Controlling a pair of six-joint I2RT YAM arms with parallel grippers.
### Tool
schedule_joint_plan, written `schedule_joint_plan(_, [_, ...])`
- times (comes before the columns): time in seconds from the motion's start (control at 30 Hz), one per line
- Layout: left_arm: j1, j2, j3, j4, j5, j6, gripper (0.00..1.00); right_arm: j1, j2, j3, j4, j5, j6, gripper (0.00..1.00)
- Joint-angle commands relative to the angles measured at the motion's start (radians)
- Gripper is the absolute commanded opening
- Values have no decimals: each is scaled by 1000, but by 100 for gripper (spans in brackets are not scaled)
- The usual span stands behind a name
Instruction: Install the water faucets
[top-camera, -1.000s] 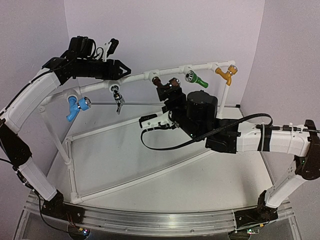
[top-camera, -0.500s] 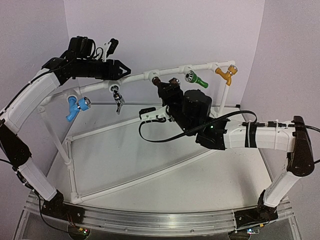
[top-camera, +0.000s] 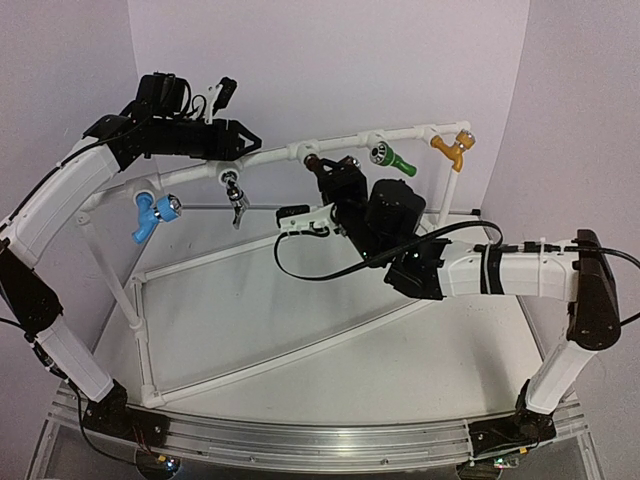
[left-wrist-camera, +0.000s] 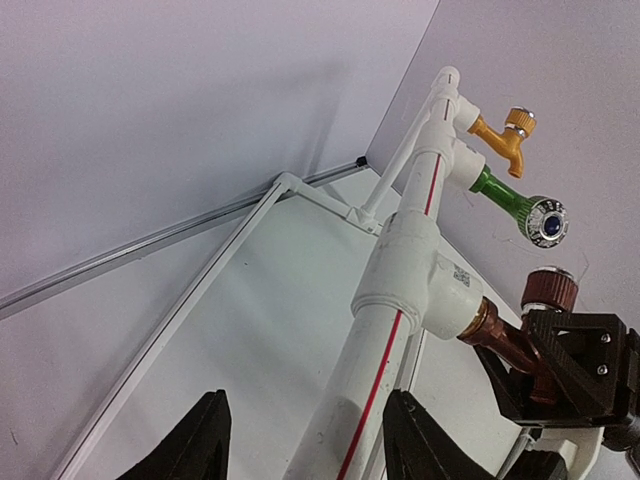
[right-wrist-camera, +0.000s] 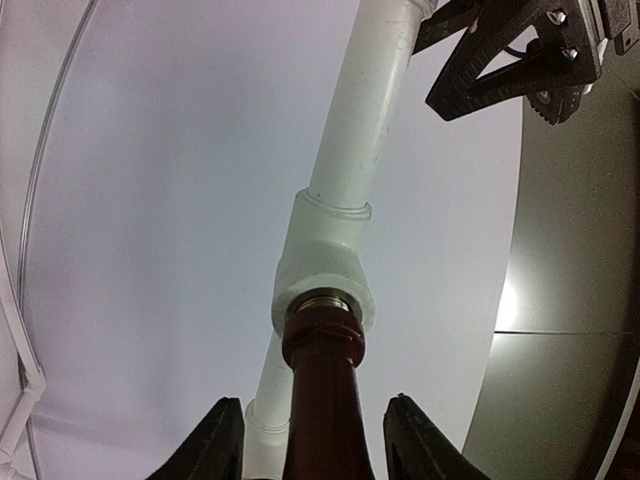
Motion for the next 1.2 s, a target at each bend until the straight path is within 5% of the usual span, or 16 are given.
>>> schedule_joint_plan(0.0, [-13, 21, -55, -264, 16, -15, 54, -5, 23, 25, 47, -2, 8, 41])
schedule_joint_plan(0.37, [-13, 31, -80, -258, 22, -17, 54, 10, 57, 73, 9, 31, 120, 25])
schedule_joint_plan(0.6, [-14, 27, -104, -254, 30, -18, 53, 39, 80, 144, -70, 65, 294, 7])
schedule_joint_plan(0.9, [-14, 15, -123, -245, 37, -21, 53, 71, 141, 376, -416, 162, 792, 0])
schedule_joint_plan(1.17, [-14, 10, -136, -228, 53, -28, 53, 69, 131, 456, -477, 113, 1315, 0])
